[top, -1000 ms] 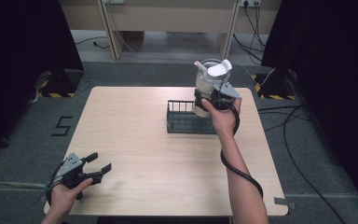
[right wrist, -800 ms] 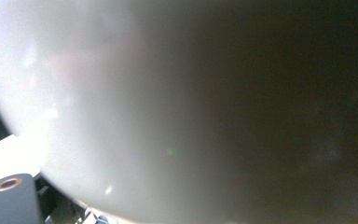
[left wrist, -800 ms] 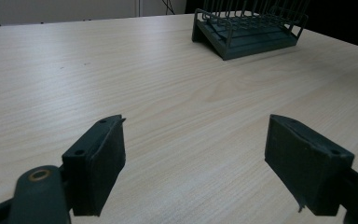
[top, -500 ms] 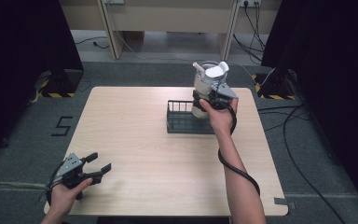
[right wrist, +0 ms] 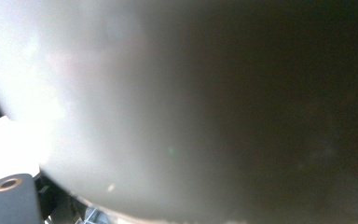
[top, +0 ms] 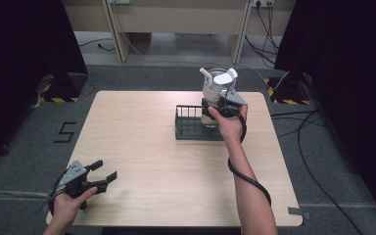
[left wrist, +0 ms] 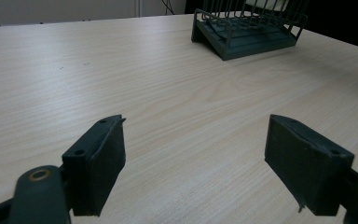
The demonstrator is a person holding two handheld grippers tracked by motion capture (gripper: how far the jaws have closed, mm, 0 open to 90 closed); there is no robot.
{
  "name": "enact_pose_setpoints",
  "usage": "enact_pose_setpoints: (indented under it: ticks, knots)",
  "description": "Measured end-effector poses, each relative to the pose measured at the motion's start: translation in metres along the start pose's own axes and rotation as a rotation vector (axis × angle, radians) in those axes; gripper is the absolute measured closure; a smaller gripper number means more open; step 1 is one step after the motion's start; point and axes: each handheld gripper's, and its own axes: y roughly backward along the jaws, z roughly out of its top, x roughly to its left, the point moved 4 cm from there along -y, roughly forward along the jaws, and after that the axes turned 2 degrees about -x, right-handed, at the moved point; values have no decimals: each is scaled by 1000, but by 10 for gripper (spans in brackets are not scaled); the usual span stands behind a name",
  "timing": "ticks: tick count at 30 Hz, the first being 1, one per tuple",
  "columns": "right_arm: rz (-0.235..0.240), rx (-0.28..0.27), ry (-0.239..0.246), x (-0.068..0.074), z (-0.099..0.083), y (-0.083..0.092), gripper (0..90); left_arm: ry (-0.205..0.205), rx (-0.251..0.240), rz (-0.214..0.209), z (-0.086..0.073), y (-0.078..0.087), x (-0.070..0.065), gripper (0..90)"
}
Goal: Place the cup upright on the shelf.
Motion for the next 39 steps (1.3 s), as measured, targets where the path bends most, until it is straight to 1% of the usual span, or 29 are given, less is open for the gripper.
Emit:
enact_pose_setpoints:
  ticks: [5,8,9,13,21,27,32,35,39]
  knots:
    - [-4,9,-7,-1,-4,-3,110,0,0,1,0,0,0,195]
    - [-7,13,-2,-1,-7,-4,109,-1,0,0,0,0,0,195]
    - [-6,16,-10,-1,-8,-4,110,-2,0,0,0,0,0,195]
    - [-12,19,1,-2,-10,-6,109,-2,1,0,0,0,0,195]
    - [-18,27,-8,-2,-16,-8,109,-4,2,-1,0,0,0,194]
    - [-21,24,-12,-3,-16,-9,108,-5,1,-2,0,0,0,194]
    - [-20,19,4,-1,-18,-9,107,-7,2,-3,0,0,-1,194]
    - [-15,13,28,0,-19,-9,105,-8,2,-7,0,0,-1,194]
    - [-16,3,22,1,-20,-9,102,-9,1,-6,0,0,-1,194]
